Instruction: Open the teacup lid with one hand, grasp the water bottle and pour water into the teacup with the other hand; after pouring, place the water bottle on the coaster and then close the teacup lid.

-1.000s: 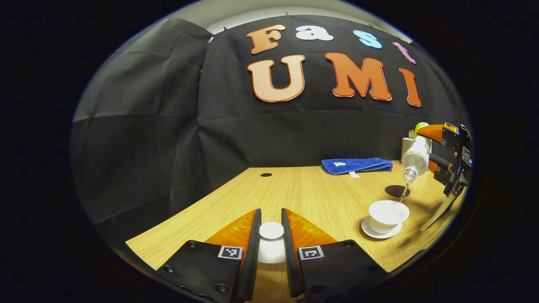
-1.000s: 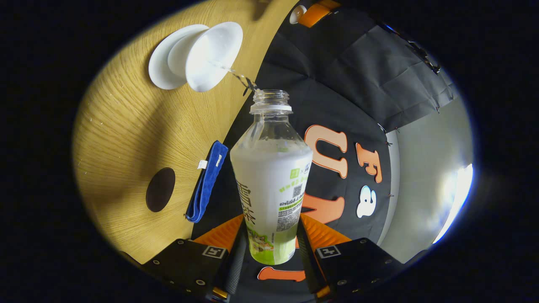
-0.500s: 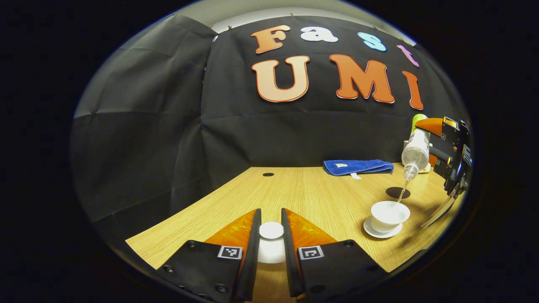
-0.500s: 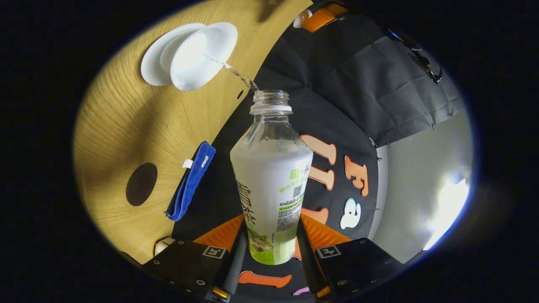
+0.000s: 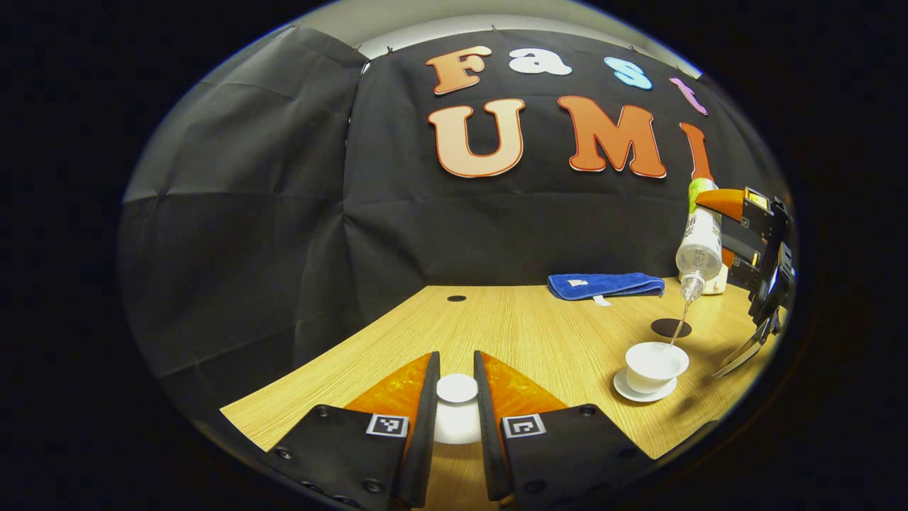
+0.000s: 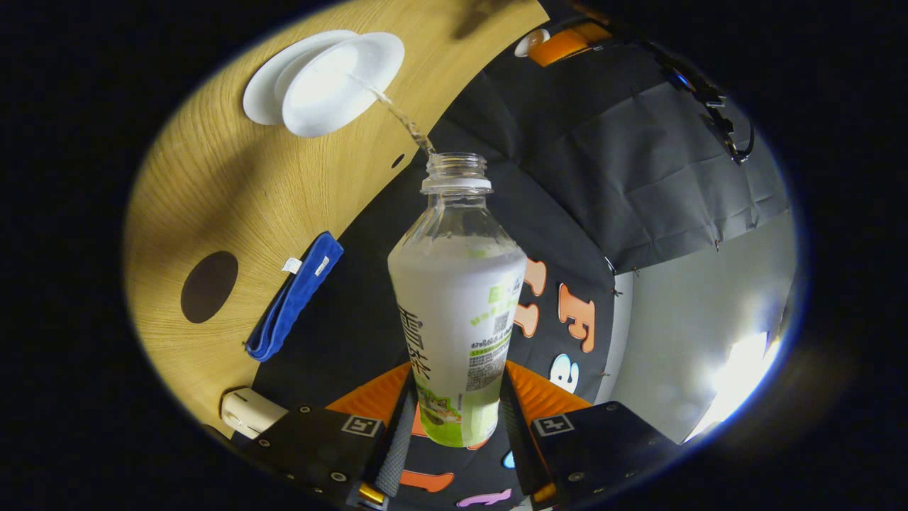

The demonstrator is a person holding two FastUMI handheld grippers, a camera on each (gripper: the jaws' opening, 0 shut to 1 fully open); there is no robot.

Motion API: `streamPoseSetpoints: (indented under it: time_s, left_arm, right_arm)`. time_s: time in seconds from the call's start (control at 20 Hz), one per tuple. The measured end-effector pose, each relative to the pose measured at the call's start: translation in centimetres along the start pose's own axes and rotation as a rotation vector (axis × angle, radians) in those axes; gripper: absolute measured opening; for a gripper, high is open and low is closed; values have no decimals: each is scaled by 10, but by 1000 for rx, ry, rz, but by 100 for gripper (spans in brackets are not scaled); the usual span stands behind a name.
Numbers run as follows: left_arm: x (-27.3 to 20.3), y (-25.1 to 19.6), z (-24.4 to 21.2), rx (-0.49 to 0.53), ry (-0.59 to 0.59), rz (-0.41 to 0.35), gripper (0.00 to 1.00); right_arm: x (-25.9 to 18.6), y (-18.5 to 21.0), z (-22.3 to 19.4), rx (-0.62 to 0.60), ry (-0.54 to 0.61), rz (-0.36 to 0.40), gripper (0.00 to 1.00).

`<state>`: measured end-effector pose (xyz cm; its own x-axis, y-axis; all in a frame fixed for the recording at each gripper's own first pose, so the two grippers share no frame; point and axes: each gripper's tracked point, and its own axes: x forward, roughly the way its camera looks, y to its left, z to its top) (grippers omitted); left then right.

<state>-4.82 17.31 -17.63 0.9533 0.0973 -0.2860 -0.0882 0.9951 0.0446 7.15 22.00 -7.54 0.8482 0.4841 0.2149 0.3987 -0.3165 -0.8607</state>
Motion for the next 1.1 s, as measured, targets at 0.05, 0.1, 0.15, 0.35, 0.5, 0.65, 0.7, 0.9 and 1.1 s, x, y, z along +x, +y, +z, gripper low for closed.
streamPoseSetpoints:
  time_s: [0.05, 0.1, 0.15, 0.35, 0.5, 0.65, 0.7, 0.9, 1.1]
  left_arm:
    - [0, 0, 0, 1, 0, 2, 34]
    - [1, 1, 0, 1, -1, 2, 34]
    - [-1, 2, 2, 2, -1, 2, 33]
    - [-4, 2, 6, 8, -8, 2, 34]
    - [-3, 2, 7, 11, -10, 5, 34]
    - [-3, 1, 7, 12, -10, 4, 34]
    - [-3, -1, 6, 13, -10, 3, 34]
    - [-6, -1, 1, 10, -4, 4, 34]
    - [-6, -3, 3, 8, -5, 6, 34]
  right_arm:
    - [-1, 0, 0, -3, -1, -10, 63]
    - [-2, 0, 0, -5, -2, -17, 63]
    - [2, -2, -1, -10, -7, -28, 63]
    - [5, -7, 1, -38, -33, -46, 63]
    - [9, -9, 2, -54, -50, -40, 66]
    - [10, -5, 2, -35, -60, -13, 63]
    - [9, -3, 4, -28, -66, -8, 63]
    - [11, 8, 5, 22, -78, 49, 63]
    - [3, 38, 8, 172, -56, 191, 61]
